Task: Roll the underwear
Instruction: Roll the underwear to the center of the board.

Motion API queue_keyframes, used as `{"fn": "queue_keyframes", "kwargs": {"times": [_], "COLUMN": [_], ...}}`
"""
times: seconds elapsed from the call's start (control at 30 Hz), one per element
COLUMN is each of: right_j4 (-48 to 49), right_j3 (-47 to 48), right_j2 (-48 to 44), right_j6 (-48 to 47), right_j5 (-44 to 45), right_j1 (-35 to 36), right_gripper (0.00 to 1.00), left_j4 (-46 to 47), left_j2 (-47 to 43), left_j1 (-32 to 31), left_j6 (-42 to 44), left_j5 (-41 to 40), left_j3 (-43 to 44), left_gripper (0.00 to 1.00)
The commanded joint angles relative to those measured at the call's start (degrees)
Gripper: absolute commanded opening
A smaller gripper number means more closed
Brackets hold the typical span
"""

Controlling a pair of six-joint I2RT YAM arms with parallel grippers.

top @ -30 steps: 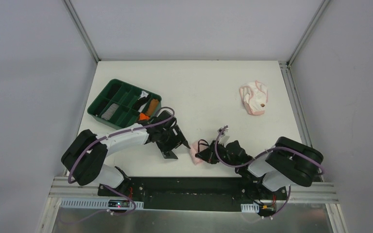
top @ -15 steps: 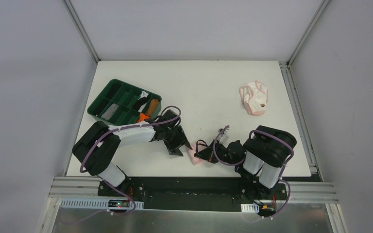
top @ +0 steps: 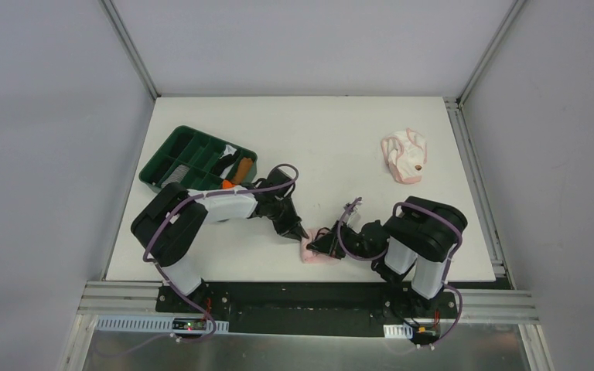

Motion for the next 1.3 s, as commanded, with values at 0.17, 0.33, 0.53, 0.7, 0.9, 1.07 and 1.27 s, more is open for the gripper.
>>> {"fn": "queue_keyframes", "kwargs": {"times": [0.17,0.33,0.53,0.7,0.9,1.07,1.27], "right_j4": [-9.7,-23.1,-59.2,-81.8,-91.8,-92.5,-91.8], "right_j3": [0.1,2.8,12.3,19.5,24.2,28.0,27.9], "right_j2": [-4.5,-13.3,-29.3,-40.0,-42.6,-37.0,-35.6], "right_j6": [-1.5,-5.2,-9.5,-9.5,-9.5,-9.5,-9.5], "right_j5": [-0.2,0.2,0.4,0.4,0.4,0.4,0.4], "right_j1": [0.4,0.5,1.6,5.5,20.2,31.4,32.3], "right_gripper": [0.39,0.46,0.50,0.50,0.50,0.50,0.50], "left_j4": [-12.3,-18.1,-21.4,-23.8,-30.3,-32.0,-33.3], "left_j2": [-4.7,-10.9,-17.3,-17.0,-12.6,-9.2,-8.7], "left_j1": [-0.4,-1.0,-4.1,-6.8,-7.8,-8.0,-7.9], "left_j6": [1.8,-0.7,-5.8,-8.1,-8.9,-10.6,-20.0], "left_j5": [-9.6,-14.4,-18.0,-19.1,-19.3,-18.0,-19.9], "left_j3": [-0.1,-4.2,-7.9,-7.6,-2.4,0.2,-0.9], "left_gripper": [0.00,0.00,0.00,0.00,0.00,0.00,0.00]}}
